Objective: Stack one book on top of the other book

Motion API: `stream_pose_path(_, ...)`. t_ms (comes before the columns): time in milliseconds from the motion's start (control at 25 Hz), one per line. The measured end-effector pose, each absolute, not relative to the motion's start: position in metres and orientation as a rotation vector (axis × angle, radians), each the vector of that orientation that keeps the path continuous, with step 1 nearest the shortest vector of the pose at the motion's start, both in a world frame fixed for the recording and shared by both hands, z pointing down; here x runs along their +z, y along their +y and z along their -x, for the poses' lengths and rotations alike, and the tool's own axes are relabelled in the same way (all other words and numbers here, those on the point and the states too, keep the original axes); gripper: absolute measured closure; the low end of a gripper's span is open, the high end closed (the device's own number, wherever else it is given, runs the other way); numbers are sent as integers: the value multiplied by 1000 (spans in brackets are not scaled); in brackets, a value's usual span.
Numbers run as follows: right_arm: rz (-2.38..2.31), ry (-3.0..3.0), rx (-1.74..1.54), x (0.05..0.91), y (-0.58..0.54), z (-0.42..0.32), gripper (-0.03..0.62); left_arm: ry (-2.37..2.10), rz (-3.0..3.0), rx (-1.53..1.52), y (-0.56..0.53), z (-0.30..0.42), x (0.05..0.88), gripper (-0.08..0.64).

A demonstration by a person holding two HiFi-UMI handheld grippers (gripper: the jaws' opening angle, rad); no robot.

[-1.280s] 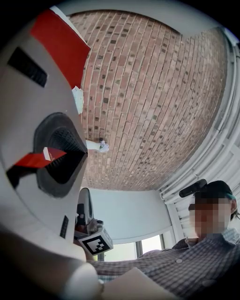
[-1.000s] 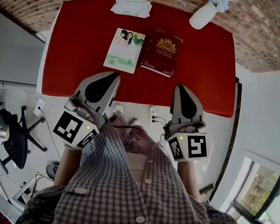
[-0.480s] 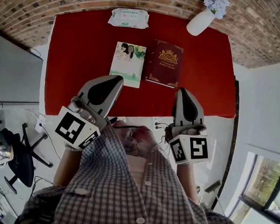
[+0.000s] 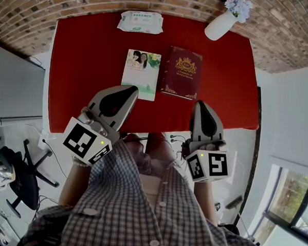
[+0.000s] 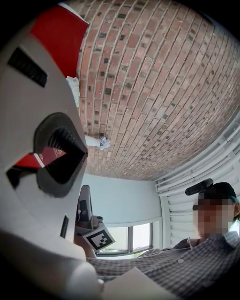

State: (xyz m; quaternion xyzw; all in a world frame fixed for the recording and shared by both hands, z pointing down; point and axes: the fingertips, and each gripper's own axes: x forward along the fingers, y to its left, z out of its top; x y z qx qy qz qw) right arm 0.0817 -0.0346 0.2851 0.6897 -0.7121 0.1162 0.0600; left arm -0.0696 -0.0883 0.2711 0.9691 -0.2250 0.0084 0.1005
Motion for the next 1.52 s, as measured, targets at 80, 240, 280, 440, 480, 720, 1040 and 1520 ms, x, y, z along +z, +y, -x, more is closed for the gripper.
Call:
stream_pose_path(80, -2071, -2150, 358, 286, -39, -84, 584, -678, -2859, 21, -93, 69, 271, 552)
stream_pose_path(240, -2024, -2165, 343, 285, -52, -88, 584, -719, -2838, 25, -104, 65, 273, 552)
stream_pose_path(280, -2008, -2169, 338, 286, -56, -90, 584, -727, -2832, 30, -106, 63, 275, 552)
stream_pose_path(440, -1960, -2181, 340, 289, -70, -101, 584, -743, -2814, 50, -114, 48, 280, 552)
stream_pose_path(480, -1953, -2181, 350, 291, -73, -104, 584, -745, -2811, 58, -116, 43, 281, 552)
stream_pose_path(720, -1906, -2179, 388, 304, -89, -128, 584, -782, -2756, 88, -129, 24, 295, 552)
stream_pose_path(1040, -1820, -2182, 416, 325, -107, -152, 584, -862, -2701, 145, -146, 3, 317, 552)
stream_pose_path(1520, -1824, -2187, 535, 367, -131, -188, 584, -870, -2594, 229, -167, -29, 361, 552)
